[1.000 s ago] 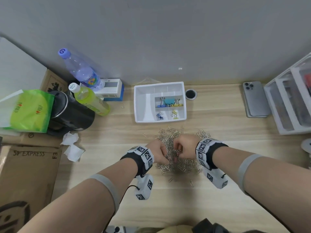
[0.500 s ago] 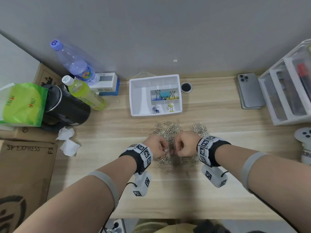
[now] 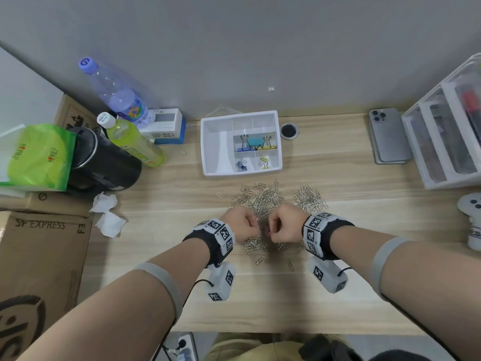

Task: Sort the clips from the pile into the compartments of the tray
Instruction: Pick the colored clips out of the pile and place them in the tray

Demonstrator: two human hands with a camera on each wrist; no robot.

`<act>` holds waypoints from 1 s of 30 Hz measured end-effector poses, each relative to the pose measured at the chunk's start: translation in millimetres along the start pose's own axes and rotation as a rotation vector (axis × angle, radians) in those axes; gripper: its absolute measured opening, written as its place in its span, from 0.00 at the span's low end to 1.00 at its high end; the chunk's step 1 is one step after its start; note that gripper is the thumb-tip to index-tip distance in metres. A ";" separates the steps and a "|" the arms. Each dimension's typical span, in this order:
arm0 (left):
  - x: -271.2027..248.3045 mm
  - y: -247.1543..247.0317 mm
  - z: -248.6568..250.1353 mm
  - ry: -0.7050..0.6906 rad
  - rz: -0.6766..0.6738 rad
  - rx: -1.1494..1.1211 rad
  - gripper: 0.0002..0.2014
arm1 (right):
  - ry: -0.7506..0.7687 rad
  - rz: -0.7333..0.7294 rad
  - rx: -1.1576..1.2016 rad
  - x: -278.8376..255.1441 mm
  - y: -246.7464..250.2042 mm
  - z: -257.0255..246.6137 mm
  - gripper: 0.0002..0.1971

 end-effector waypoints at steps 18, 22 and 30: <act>-8.8 3.3 -8.4 0.111 -0.012 -0.107 0.08 | -0.023 0.001 -0.216 9.2 -11.3 6.1 0.09; -12.3 1.1 -12.9 0.134 -0.034 -0.182 0.10 | -0.054 0.083 -0.307 11.9 -16.5 5.2 0.11; -14.9 11.1 -12.0 0.171 -0.056 -0.267 0.02 | -0.144 -0.028 -0.067 5.5 -0.6 0.2 0.09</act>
Point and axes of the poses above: each hand's wrist, its own x-axis towards the middle knuckle, its own y-axis out of the back of the hand, z = x × y, the point moved 2 cm from there along x, towards the middle knuckle, and after that the axes turned 3 degrees about -z, right-handed, at the moved point
